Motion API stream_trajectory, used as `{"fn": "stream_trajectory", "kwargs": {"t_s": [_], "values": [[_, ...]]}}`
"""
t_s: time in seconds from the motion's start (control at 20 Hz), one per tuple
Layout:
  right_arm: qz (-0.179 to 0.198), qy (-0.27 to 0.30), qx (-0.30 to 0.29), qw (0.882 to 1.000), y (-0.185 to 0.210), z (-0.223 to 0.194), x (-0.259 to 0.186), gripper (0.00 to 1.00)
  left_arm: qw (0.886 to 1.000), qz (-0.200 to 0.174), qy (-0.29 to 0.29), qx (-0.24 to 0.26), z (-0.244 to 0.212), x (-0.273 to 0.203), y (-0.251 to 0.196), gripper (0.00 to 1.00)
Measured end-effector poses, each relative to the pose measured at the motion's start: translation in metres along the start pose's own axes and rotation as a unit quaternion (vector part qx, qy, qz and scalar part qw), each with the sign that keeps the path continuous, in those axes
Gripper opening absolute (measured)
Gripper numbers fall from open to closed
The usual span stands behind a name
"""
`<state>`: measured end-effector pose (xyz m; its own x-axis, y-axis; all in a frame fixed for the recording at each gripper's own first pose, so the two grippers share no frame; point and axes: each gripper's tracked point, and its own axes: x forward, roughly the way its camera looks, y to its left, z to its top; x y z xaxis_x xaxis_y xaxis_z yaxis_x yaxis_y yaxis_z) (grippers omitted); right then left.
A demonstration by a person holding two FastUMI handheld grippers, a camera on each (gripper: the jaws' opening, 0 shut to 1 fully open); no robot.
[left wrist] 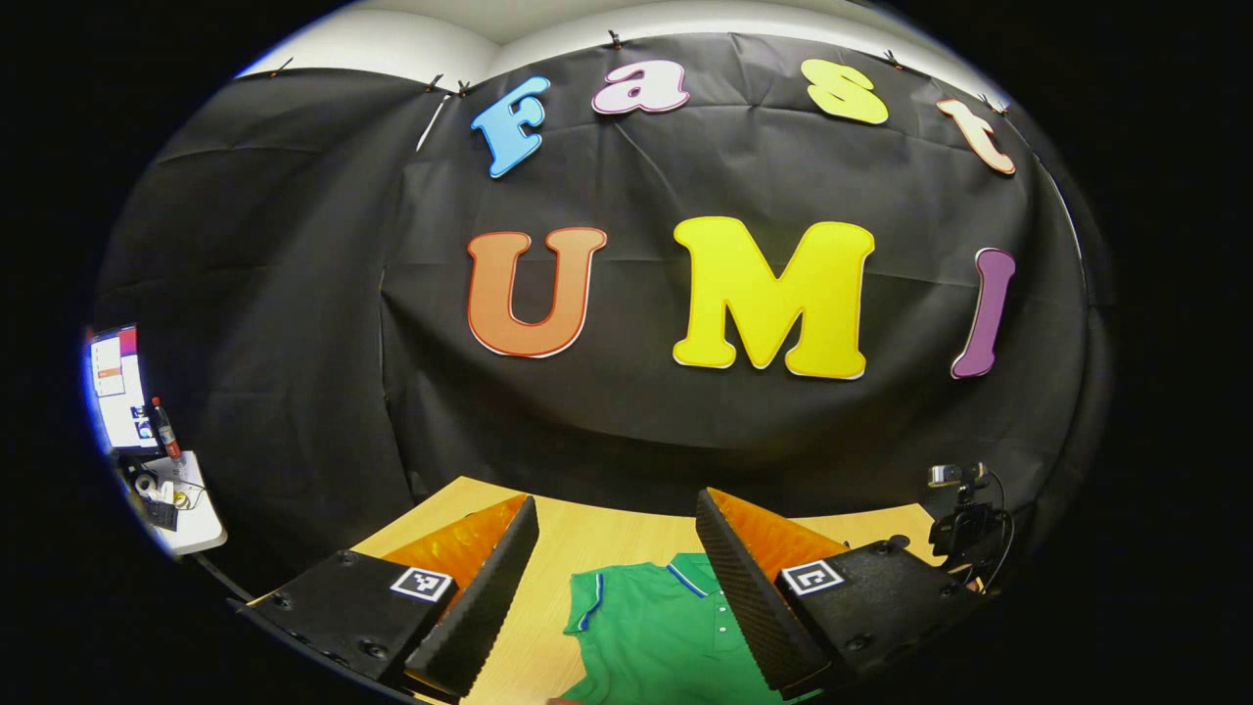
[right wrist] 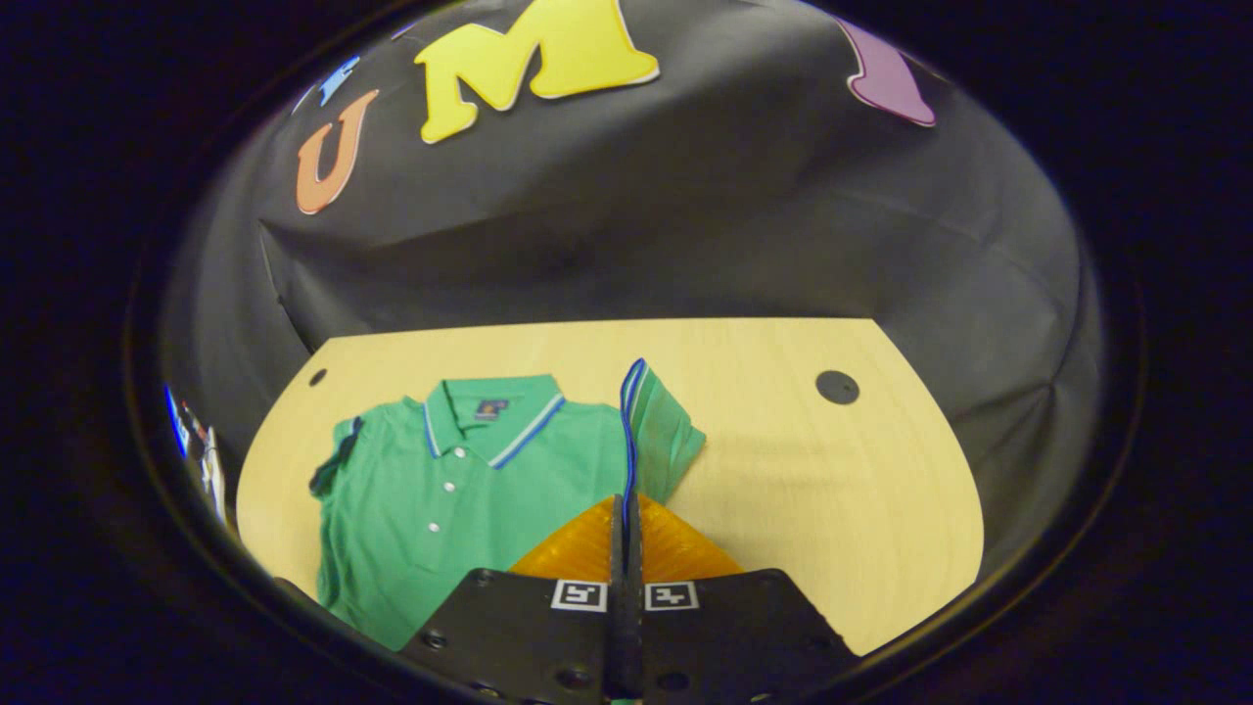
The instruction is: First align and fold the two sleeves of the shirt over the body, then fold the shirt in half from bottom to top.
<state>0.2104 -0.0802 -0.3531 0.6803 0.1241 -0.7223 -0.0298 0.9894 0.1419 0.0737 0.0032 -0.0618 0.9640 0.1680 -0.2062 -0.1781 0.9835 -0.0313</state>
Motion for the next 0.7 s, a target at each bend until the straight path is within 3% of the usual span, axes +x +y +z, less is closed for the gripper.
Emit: {"fn": "stream_trajectory", "kwargs": {"t_s": [0.5,0.55,0.7], "values": [[0.063,0.025,-0.027,0.997,0.120,-0.017,0.017,0.00,0.999,0.046,0.001,0.007,0.002,-0.017,0.051,1.00],[0.067,0.024,-0.025,0.997,0.125,-0.015,0.015,0.05,0.999,0.048,0.002,0.006,0.001,-0.018,0.054,1.00],[0.068,0.008,-0.022,0.997,0.130,-0.007,0.001,0.60,0.999,0.042,0.012,0.008,-0.006,-0.013,0.056,1.00]]}}
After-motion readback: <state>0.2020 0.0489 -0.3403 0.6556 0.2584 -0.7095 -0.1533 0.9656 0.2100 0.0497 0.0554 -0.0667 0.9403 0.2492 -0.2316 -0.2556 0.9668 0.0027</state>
